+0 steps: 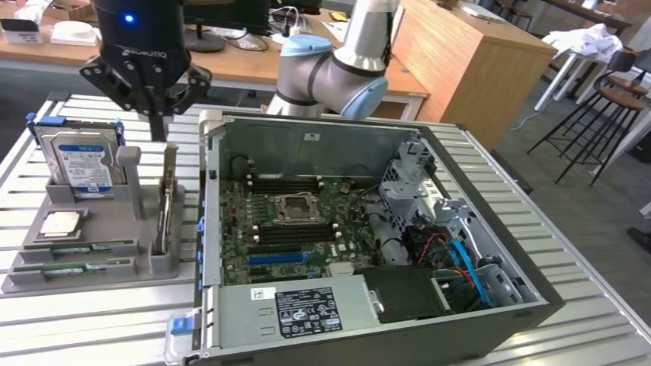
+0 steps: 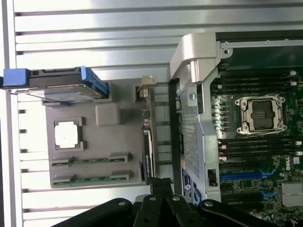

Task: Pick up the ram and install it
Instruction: 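Reach for the ram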

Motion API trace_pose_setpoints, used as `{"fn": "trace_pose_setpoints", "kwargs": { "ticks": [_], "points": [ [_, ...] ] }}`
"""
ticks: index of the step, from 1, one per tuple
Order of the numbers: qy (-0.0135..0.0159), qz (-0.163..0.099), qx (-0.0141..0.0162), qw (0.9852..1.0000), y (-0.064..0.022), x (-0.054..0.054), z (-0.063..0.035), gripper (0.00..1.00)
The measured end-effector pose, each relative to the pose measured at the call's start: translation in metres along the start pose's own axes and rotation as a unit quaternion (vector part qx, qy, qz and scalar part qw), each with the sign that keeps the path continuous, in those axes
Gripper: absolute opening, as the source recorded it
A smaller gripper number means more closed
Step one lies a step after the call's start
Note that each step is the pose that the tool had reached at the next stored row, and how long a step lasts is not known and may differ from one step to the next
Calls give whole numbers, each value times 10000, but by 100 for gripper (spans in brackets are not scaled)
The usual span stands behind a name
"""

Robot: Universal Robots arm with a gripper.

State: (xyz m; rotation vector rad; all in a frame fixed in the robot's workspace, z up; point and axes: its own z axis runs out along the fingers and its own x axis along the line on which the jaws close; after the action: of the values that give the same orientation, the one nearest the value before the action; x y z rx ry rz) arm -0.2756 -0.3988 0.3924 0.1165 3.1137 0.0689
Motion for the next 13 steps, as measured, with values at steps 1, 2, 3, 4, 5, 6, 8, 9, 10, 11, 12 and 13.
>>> {"fn": "trace_pose_setpoints", "kwargs": {
  "ticks": [1,2,3,4,5,6,8,9,10,11,12,13],
  "points": [
    [0,1,0,10000,-2,29,-1,10],
    [0,1,0,10000,-4,57,-1,10],
    [0,1,0,10000,-6,88,-2,10],
    [0,0,0,10000,-9,119,-2,10],
    [0,0,0,10000,-11,152,-2,10],
    [0,0,0,10000,-14,184,-3,10],
    [0,0,0,10000,-18,250,-5,10],
    [0,0,0,10000,-21,285,-5,10],
    [0,0,0,10000,-24,316,-6,10],
    [0,0,0,10000,-26,346,-6,10],
    [0,0,0,10000,-28,376,-6,10],
    [0,0,0,10000,-30,406,-6,10]
  ]
}}
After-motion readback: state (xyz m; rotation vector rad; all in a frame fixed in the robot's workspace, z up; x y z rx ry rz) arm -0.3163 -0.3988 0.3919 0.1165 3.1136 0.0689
